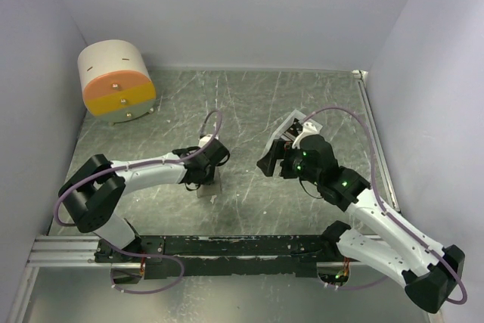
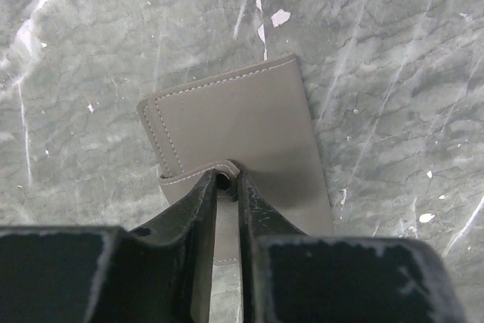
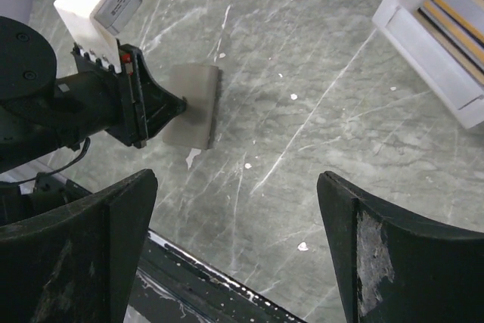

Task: Put the credit cards into the card holder
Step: Open the card holder at the center of the board.

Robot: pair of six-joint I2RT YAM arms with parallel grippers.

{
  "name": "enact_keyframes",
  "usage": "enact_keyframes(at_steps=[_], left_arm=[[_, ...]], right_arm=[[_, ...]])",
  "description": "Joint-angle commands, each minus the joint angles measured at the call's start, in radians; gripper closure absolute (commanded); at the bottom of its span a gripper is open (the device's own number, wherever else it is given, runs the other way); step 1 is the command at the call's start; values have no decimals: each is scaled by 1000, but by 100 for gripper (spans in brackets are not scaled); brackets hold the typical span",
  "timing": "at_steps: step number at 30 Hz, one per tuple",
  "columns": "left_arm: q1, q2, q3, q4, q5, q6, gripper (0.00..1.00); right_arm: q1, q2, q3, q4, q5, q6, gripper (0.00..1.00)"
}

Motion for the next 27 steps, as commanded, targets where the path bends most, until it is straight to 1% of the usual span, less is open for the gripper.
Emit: enact_keyframes(at_steps=[1, 6, 9, 13, 17, 21, 24, 27], left_arm=[[-28, 29, -38, 10, -11, -11, 82], [-63, 5, -16, -21, -16, -26, 93], [-69, -36, -31, 5, 24, -45, 93], [-71, -131, -65, 41, 78, -82, 93], [-71, -266, -111, 101, 108, -116, 93], [-71, -387, -171, 211, 140, -165, 93], [-71, -429, -167, 223, 142, -176, 93], [-71, -436, -154, 217, 148, -169, 93]], right_arm=[[-3, -3, -29, 99, -79, 15, 12], [-4, 22, -62, 170, -123, 89, 17], [-2, 76, -86, 222, -154, 147, 20], [6, 142, -99, 271, -192, 170, 25], [22, 156, -107, 279, -157, 155, 32], [43, 195, -106, 269, -153, 132, 34], [67, 245, -96, 262, -164, 64, 34], [85, 309, -65, 227, -143, -4, 34]])
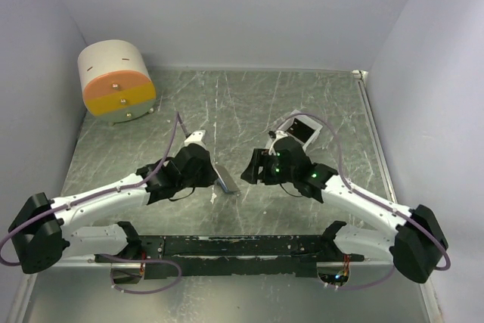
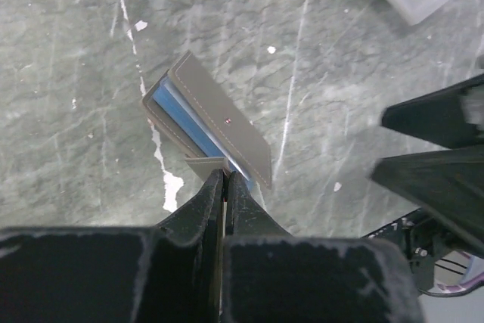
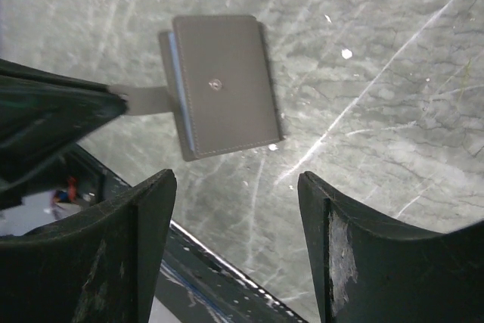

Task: Put the credit cards into the card holder
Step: Open the card holder at the center of the board.

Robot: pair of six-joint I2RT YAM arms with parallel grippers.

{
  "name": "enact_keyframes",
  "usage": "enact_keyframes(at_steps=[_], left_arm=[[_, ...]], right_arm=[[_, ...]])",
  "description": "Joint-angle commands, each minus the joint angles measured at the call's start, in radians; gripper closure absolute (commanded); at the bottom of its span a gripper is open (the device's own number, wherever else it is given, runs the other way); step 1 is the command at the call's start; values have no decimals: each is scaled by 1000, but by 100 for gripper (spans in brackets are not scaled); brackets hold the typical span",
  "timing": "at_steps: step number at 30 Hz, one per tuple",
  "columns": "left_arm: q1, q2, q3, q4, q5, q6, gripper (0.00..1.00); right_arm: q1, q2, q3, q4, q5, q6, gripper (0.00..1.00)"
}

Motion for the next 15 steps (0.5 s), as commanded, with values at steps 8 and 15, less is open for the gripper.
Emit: enact_keyframes(at_steps=[8, 15], left_arm=[[-6, 2, 13, 54, 49, -4, 93], [-6, -20, -10, 60, 37, -9, 93]], right_arm=[[119, 161, 62, 25, 74, -134, 32], [174, 235, 125, 55, 89, -149, 32]])
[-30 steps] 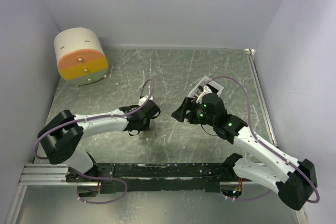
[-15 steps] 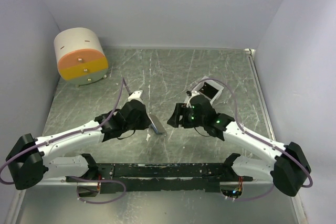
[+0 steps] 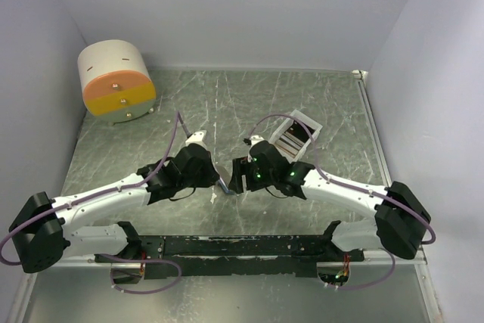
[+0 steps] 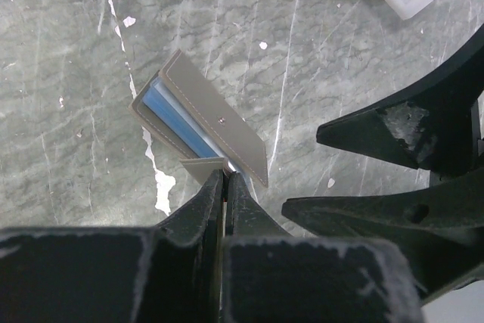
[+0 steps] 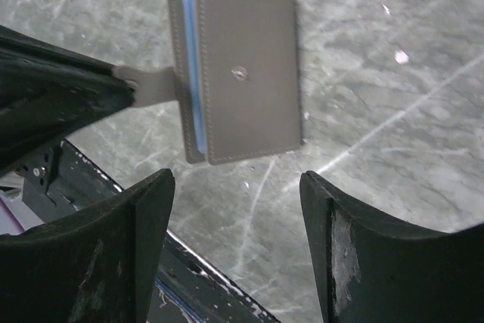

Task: Put the credit cards into the card holder
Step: Open the card holder at the center of the board.

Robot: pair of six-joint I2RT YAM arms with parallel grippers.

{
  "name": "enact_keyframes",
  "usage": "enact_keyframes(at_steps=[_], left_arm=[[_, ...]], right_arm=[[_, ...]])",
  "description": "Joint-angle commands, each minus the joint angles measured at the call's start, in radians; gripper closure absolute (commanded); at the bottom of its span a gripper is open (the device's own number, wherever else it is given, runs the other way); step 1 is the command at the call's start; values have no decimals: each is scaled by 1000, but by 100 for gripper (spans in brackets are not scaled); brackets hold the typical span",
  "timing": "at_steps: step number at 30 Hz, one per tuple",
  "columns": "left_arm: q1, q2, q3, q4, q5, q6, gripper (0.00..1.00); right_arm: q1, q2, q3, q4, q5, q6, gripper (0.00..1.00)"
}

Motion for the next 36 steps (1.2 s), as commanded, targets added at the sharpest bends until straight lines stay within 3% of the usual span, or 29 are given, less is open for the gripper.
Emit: enact_keyframes(at_steps=[1, 11, 25, 28, 36], left_arm=[[-6, -18, -8, 37, 13, -1, 93], [-6, -15, -10, 33, 22, -12, 93], [-6, -36, -6, 27, 23, -18, 93], [-6, -38, -5, 21, 18, -17, 93], [-6, -63, -17, -48, -26, -22, 93]], right_arm=[[30, 44, 63, 47, 40, -30, 31], [34, 111, 78, 86, 55, -43, 41], [34, 168, 77, 121, 27, -34, 40], [36, 172, 87, 103, 52, -38, 50], [34, 44, 31, 83, 174, -28, 100]])
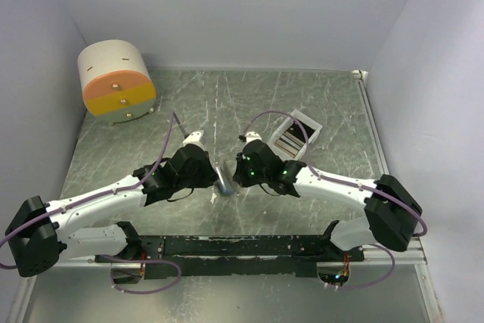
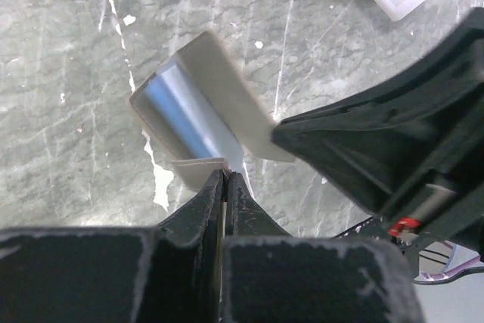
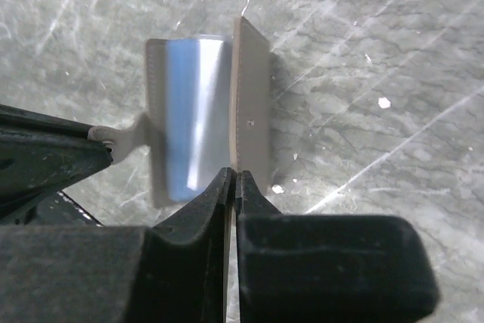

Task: Put the credit cards into the card holder
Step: Open the card holder at the center of the board.

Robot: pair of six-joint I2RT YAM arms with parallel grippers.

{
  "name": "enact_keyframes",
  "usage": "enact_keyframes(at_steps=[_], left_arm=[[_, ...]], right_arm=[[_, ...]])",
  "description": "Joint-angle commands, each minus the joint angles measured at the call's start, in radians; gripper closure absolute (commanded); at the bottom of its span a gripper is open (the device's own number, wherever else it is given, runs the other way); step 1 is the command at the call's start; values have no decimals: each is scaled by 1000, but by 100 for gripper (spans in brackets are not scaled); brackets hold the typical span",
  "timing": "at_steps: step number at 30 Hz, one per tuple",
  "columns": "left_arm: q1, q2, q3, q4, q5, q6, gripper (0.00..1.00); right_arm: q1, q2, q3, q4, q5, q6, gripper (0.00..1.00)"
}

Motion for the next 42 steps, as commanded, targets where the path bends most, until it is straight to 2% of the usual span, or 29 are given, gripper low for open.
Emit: enact_keyframes(at_steps=[1, 4, 8, 13, 17, 20, 24, 30, 33, 37, 42], left_arm=[[-5, -27, -9, -71, -63, -18, 93], [3, -13, 10, -172, -130, -31, 89], [18, -35, 9, -231, -143, -42, 81], [109, -93, -58, -276, -69, -86, 66], [149, -168, -126, -182, 44, -52, 51], [149, -255, -189, -22, 141, -40, 37], [150, -298, -227, 65, 190, -30, 28], [158, -237, -257, 106, 177, 18, 22], [164, -211, -268, 181, 212, 44, 20], [186, -188, -263, 228, 215, 66, 21], [256, -187, -321, 354, 299, 40, 23]], right_arm=[[2, -97, -44, 4, 86, 2, 100], [2, -147, -104, 4, 141, 30, 100], [2, -211, -190, 68, 111, 59, 100], [3, -241, -266, 125, 96, 138, 100], [2, -274, -323, 169, 92, 174, 100], [2, -270, -330, 167, 86, 177, 100], [2, -278, -336, 166, 89, 176, 100], [2, -287, -347, 166, 86, 172, 100], [2, -288, -346, 165, 84, 165, 100], [2, -288, -357, 174, 84, 162, 100], [3, -295, -358, 166, 80, 152, 100]])
